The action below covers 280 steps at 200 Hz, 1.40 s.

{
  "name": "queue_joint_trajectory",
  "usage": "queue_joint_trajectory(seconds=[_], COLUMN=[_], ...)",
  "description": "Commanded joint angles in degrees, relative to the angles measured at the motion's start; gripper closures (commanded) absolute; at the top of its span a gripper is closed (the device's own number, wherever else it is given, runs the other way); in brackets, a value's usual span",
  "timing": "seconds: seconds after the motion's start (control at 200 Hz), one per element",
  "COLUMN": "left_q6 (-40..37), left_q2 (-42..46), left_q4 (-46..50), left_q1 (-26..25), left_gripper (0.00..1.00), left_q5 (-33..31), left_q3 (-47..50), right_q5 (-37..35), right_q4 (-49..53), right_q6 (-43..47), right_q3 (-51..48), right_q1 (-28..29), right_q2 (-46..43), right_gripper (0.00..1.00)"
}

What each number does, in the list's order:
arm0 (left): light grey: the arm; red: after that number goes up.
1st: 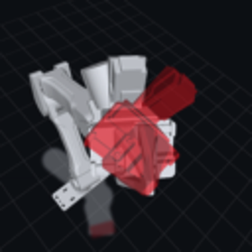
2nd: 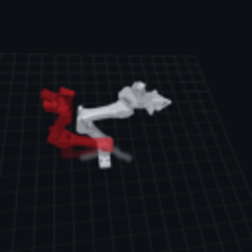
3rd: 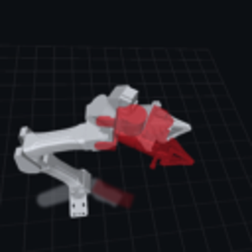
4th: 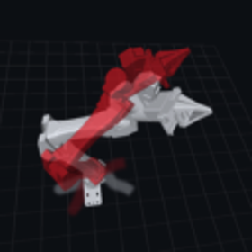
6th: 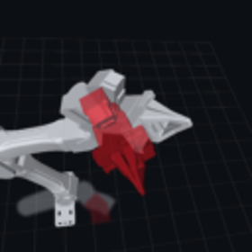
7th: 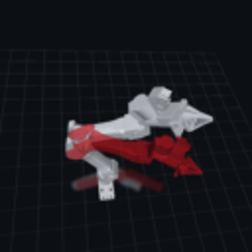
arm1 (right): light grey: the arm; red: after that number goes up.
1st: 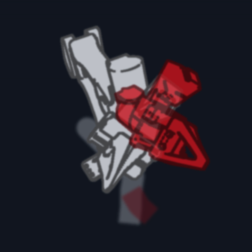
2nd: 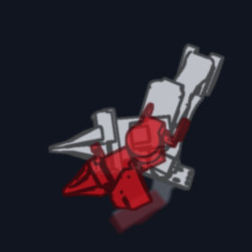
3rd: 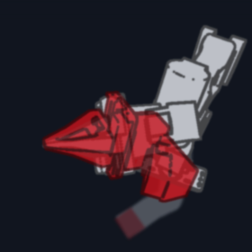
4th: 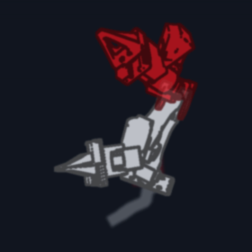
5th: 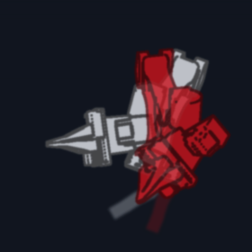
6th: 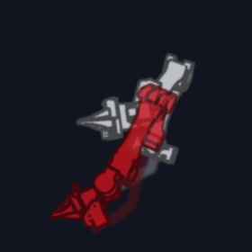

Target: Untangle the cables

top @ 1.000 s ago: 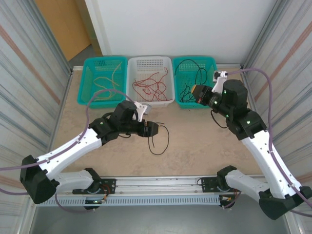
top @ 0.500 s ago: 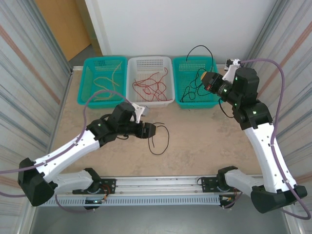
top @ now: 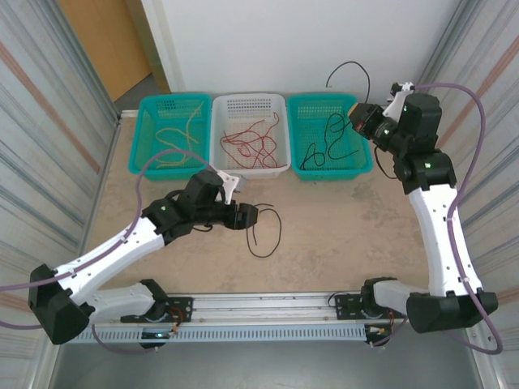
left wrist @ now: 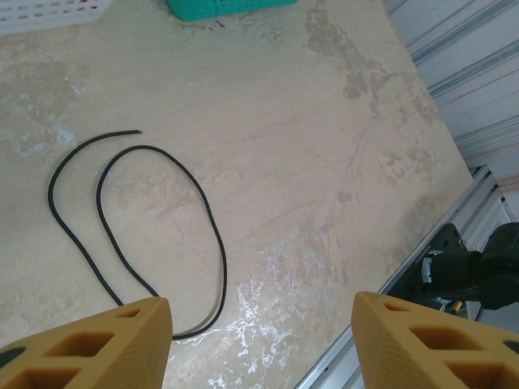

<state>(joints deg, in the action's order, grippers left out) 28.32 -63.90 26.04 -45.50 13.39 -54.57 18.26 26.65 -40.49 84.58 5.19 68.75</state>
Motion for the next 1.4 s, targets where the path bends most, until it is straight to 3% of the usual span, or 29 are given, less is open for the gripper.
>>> queue_joint_trajectory(seconds=[0.0, 0.687, 0.747, 0.877, 0.962, 1.183, 1.398], left_q6=[-2.1, -1.3, -1.1, -1.0, -0.8, -0.7, 0.4], left_q2=[0.9, 4.7, 4.8, 5.1, 5.4, 5.2, 5.1], left_q4=[1.3, 1.4, 1.1, 1.1, 1.1, 1.2, -1.1], left_q1=[0.3, 1.4, 1.3, 1.3, 1.3, 1.3, 1.3], left_gripper=[0.39, 0.40, 0.40, 0.40, 0.40, 0.39, 0.39], left_q5=[-1.0, -1.2, -1.1, -1.2, -1.2, -1.6, -0.5], left_q3=[-1.1, 3.9, 4.1, 4.2, 4.3, 4.5, 6.2], right_q5=[1.7, 0.6, -0.3, 0.2, -0.2, -2.5, -11.8], right_q4=[0.7, 1.8, 2.6, 7.8, 11.5, 10.6, 10.2], right_q6=[-0.1, 0.7, 1.7, 3.7, 4.6, 5.3, 5.8], right_q3=[2.5, 5.7, 6.4, 12.2, 15.6, 9.3, -6.7], right_q1=[-1.7, -3.2, -3.3, -3.7, -3.4, -0.3, 13.2], right_q2=[1.7, 15.6, 17.8, 24.5, 27.4, 20.5, 7.1], right_gripper=[1.00, 1.00, 0.93, 0.68, 0.65, 0.61, 0.60])
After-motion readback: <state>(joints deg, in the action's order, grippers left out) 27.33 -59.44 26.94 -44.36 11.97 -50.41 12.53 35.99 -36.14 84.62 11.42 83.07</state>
